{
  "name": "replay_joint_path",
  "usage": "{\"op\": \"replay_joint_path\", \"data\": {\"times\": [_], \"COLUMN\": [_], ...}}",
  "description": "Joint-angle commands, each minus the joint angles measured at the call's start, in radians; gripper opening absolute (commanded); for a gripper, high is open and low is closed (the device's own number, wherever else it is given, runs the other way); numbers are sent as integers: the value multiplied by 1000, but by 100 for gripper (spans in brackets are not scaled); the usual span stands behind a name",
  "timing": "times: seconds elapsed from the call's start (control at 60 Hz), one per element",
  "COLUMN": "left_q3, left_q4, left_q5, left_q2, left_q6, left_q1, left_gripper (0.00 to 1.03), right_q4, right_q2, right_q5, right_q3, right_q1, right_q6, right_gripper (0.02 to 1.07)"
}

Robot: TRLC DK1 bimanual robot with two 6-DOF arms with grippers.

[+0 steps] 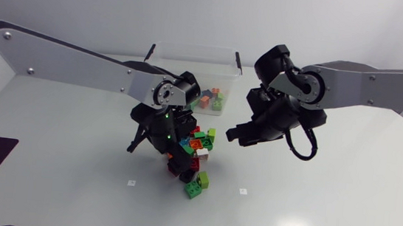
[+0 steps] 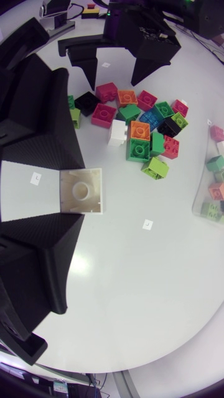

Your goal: Place the duplo bricks in the container

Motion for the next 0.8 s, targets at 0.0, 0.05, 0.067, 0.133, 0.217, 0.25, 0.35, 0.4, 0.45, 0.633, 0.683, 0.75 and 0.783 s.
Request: {"op": "replay_joint_path", "data": {"times": [0.0, 0.05, 0.067, 0.133, 0.217, 0.25, 0.35, 0.4, 0.45, 0.633, 0.683, 0.75, 0.783], "left_q3": [27, 33, 35, 42, 44, 44, 45, 45, 42, 33, 35, 33, 32], "left_q4": [1, 4, 4, 3, 3, 4, 3, 1, 0, -19, -28, -45, -55], "left_q5": [-3, -3, -3, -2, 0, 0, 0, 3, 6, 15, 20, 21, 21], "left_q2": [32, 42, 43, 54, 63, 66, 74, 79, 82, 88, 83, 66, 57], "left_q6": [-39, -44, -45, -50, -55, -59, -59, -61, -61, -58, -56, -50, -47], "left_q1": [-7, -11, -11, -13, -16, -19, -22, -23, -26, -36, -36, -33, -33], "left_gripper": [85, 82, 81, 78, 65, 58, 45, 36, 35, 34, 33, 32, 32], "right_q4": [-25, -36, -36, -45, -59, -68, -87, -97, -108, -131, -136, -136, -136], "right_q2": [-29, -33, -35, -39, -43, -43, -43, -39, -35, -3, 10, 25, 33], "right_q5": [-2, -2, -2, -2, -2, -2, -2, -2, -2, -11, -14, -20, -25], "right_q3": [-1, 13, 15, 32, 58, 71, 111, 134, 159, 252, 277, 315, 332], "right_q1": [-11, -14, -15, -22, -28, -32, -37, -38, -38, -41, -40, -40, -40], "right_q6": [-10, -12, -12, -14, -18, -21, -26, -26, -26, -26, -26, -26, -24], "right_gripper": [33, 33, 33, 33, 33, 33, 33, 33, 33, 33, 33, 33, 33]}}
